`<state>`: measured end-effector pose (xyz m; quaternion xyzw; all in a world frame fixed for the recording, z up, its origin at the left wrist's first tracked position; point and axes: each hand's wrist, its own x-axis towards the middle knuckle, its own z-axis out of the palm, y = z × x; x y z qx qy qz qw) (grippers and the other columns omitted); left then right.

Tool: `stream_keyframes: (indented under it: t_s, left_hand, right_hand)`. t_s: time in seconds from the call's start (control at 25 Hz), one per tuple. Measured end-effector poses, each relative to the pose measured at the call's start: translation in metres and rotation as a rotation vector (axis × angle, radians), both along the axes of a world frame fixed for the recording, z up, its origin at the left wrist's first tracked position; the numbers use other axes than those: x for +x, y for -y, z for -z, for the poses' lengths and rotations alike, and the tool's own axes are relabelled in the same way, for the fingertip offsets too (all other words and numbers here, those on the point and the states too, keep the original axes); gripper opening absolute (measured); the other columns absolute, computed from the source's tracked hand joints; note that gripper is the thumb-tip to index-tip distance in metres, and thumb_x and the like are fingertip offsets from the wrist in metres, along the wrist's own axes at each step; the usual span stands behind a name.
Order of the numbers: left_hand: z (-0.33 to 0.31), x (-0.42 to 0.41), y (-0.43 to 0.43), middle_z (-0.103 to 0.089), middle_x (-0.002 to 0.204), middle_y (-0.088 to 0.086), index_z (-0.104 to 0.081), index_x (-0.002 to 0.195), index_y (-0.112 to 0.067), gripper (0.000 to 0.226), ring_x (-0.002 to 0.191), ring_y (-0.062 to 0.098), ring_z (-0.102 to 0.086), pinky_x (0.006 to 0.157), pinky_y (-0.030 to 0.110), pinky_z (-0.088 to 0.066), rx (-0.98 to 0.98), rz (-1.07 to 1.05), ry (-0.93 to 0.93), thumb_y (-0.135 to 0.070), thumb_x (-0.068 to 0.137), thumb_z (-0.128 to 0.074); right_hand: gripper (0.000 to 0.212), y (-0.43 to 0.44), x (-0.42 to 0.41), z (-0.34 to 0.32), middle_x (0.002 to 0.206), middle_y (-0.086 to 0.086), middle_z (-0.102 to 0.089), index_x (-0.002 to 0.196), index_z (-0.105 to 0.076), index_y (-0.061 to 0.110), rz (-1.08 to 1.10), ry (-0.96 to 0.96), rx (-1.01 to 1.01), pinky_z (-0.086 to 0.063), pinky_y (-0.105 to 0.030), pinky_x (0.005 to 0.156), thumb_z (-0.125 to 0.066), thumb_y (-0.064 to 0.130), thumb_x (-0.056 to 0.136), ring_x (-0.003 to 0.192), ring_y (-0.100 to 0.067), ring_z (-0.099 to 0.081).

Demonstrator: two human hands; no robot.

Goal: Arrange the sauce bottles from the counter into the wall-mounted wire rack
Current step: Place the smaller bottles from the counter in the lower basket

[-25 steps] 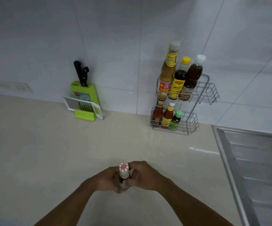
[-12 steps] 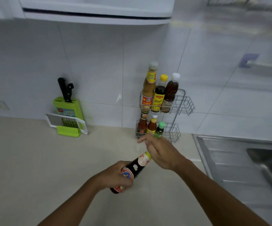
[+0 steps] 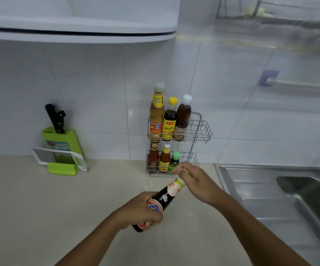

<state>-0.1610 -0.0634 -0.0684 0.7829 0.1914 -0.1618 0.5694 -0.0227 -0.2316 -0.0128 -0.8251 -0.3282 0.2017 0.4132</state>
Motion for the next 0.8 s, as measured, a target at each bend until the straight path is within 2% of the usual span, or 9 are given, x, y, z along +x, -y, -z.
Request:
stream_keyframes:
  t_s: [0.08,0.16,0.24,0.32,0.4,0.52,0.6,0.68,0.8]
  left_hand:
    - [0.001,0.006,0.005,-0.070,0.086,0.004,-0.066,0.109,-0.029,0.047,0.063,0.018,-0.066,0.063,0.034,-0.057,0.018,0.062,-0.016,-0.020,0.064,-0.077]
    - [0.006,0.016,0.016,-0.072,0.099,-0.003,-0.060,0.118,-0.038,0.055,0.079,0.016,-0.069,0.071,0.030,-0.057,0.513,0.063,0.044,-0.039,0.066,-0.074]
    - [0.010,0.024,0.030,-0.073,0.108,-0.007,-0.054,0.122,-0.041,0.055,0.092,0.018,-0.070,0.077,0.030,-0.056,0.912,0.034,0.136,-0.049,0.070,-0.069]
    - [0.013,0.035,0.040,-0.072,0.106,-0.007,-0.055,0.120,-0.041,0.056,0.090,0.019,-0.070,0.075,0.030,-0.056,0.780,-0.009,0.101,-0.050,0.067,-0.069]
    - [0.011,0.047,0.045,-0.071,0.098,-0.004,-0.059,0.112,-0.039,0.056,0.077,0.018,-0.070,0.068,0.037,-0.060,0.387,-0.061,0.028,-0.046,0.058,-0.073]
    - [0.006,0.070,0.051,-0.070,0.097,-0.001,-0.056,0.109,-0.035,0.062,0.073,0.021,-0.072,0.067,0.045,-0.063,0.090,-0.099,0.046,-0.040,0.051,-0.076]
    - [0.007,0.084,0.048,-0.068,0.105,-0.003,-0.050,0.113,-0.034,0.067,0.087,0.020,-0.073,0.070,0.040,-0.063,0.047,-0.089,0.093,-0.037,0.053,-0.081]
    - [0.018,0.098,0.038,-0.064,0.117,-0.006,-0.045,0.123,-0.034,0.075,0.100,0.014,-0.069,0.079,0.033,-0.061,0.002,-0.099,0.139,-0.028,0.060,-0.087]
    - [0.038,0.108,0.012,-0.054,0.136,-0.005,-0.038,0.141,-0.026,0.075,0.122,0.014,-0.054,0.092,0.027,-0.047,-0.046,-0.254,0.129,-0.016,0.079,-0.079]
  right_hand:
    - [0.038,0.003,0.007,0.009,0.101,0.000,-0.066,0.102,-0.067,0.020,-0.023,0.108,-0.070,-0.051,-0.035,0.073,-0.034,0.037,0.095,0.090,-0.015,-0.061]
    - [0.042,0.006,0.016,0.024,0.087,-0.008,-0.061,0.100,-0.064,0.010,0.089,0.058,-0.229,-0.045,-0.034,0.055,-0.032,0.036,0.094,0.069,-0.019,-0.053]
    - [0.037,0.010,0.021,0.034,0.068,-0.007,-0.045,0.095,-0.062,0.006,0.275,-0.263,-0.206,-0.028,-0.024,0.042,-0.034,0.030,0.100,0.051,-0.016,-0.036]
    - [0.034,0.018,0.024,0.035,0.057,-0.001,-0.032,0.097,-0.061,0.008,0.363,-0.624,0.034,-0.024,-0.022,0.044,-0.043,0.036,0.104,0.044,-0.013,-0.026]
    - [0.039,0.024,0.025,0.036,0.055,-0.001,-0.039,0.100,-0.059,0.010,0.271,-0.748,0.191,-0.033,-0.025,0.044,-0.061,0.048,0.098,0.044,-0.015,-0.032]
    - [0.042,0.025,0.024,0.036,0.087,-0.010,-0.078,0.109,-0.068,0.011,0.058,-0.528,0.127,-0.058,-0.039,0.060,-0.075,0.046,0.088,0.062,-0.030,-0.068]
    - [0.031,0.028,0.035,0.037,0.090,-0.016,-0.080,0.107,-0.074,0.010,0.089,-0.405,0.152,-0.063,-0.044,0.068,-0.076,0.036,0.091,0.070,-0.034,-0.075]
    - [0.021,0.030,0.054,0.039,0.082,-0.015,-0.080,0.099,-0.077,0.008,0.189,-0.303,0.182,-0.065,-0.050,0.069,-0.077,0.028,0.091,0.063,-0.030,-0.074]
    - [0.012,0.029,0.084,0.049,0.076,-0.010,-0.080,0.089,-0.078,0.014,0.415,-0.195,0.246,-0.063,-0.058,0.072,-0.083,0.024,0.085,0.064,-0.031,-0.076]
